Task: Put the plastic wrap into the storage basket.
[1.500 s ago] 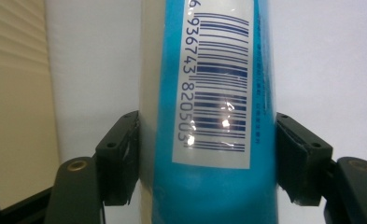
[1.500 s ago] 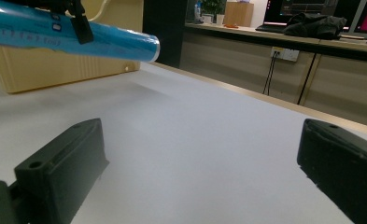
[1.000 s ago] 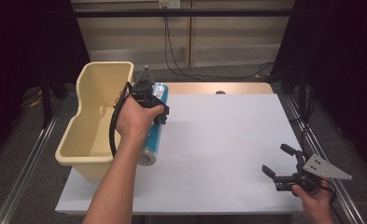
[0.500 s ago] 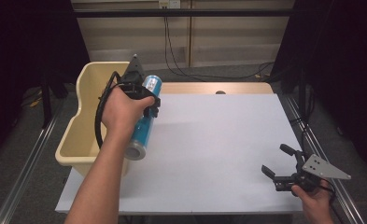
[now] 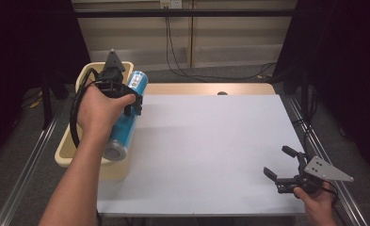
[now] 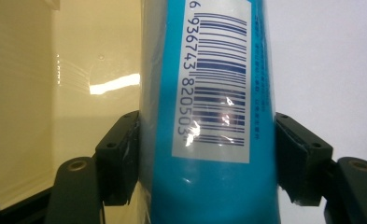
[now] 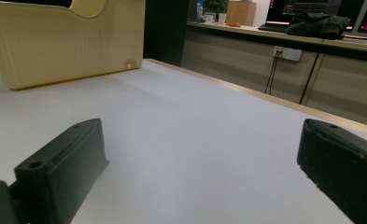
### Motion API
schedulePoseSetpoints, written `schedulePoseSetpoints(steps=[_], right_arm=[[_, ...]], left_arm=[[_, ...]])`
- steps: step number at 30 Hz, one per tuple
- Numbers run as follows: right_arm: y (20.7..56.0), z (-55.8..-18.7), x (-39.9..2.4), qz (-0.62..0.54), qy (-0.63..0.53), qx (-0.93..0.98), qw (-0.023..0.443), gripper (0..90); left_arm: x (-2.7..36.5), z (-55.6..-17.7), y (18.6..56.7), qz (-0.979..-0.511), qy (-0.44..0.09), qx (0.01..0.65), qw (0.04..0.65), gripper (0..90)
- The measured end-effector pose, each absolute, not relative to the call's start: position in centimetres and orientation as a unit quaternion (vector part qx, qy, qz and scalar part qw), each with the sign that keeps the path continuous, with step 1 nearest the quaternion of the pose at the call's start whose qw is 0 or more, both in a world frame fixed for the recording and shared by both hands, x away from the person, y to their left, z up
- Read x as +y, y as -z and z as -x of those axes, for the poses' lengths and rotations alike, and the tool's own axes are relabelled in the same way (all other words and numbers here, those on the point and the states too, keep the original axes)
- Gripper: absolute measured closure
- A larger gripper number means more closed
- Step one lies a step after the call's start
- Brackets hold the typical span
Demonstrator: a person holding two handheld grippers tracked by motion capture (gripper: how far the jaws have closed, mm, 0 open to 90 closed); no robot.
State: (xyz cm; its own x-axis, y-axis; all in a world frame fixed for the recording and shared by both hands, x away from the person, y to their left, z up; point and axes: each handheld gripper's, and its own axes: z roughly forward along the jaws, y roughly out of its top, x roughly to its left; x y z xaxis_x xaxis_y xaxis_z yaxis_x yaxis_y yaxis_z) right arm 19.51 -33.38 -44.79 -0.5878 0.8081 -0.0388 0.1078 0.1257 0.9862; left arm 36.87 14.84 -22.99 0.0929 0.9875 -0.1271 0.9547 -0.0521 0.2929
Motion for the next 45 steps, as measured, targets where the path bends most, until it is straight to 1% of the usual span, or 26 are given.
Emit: schedulePoseSetpoints(steps=[3,8,15,20,29,41,44,45], right_arm=[[44.8,-19.5,-33.4,-0.334,-0.570,0.686,0.306,0.5],[44.8,-19.5,-33.3,-0.333,-0.569,0.686,0.307,0.5],[44.8,-19.5,-33.3,-0.331,-0.570,0.687,0.306,0.5],[44.8,-19.5,-33.2,-0.333,-0.568,0.689,0.303,0.5],[44.9,-19.5,-33.0,-0.331,-0.567,0.690,0.304,0.5],[44.9,-19.5,-33.1,-0.329,-0.567,0.692,0.302,0.5],[44.9,-19.5,-33.0,-0.329,-0.567,0.692,0.304,0.5],[44.9,-19.5,-33.0,-0.329,-0.567,0.692,0.304,0.5]], left_arm=[[15.1,-36.6,22.5,-0.729,-0.054,0.664,0.156,32.3],[16.1,-36.3,21.2,-0.718,-0.077,0.673,0.160,32.2],[17.6,-35.9,21.1,-0.710,-0.089,0.681,0.156,32.2],[18.9,-35.6,22.1,-0.705,-0.096,0.689,0.141,32.2],[20.3,-35.6,25.2,-0.704,-0.077,0.697,0.118,32.1],[20.6,-35.6,27.0,-0.705,-0.052,0.699,0.105,31.9],[20.6,-35.6,27.1,-0.704,-0.059,0.699,0.110,32.0],[20.6,-35.6,27.1,-0.704,-0.059,0.699,0.110,33.7]])
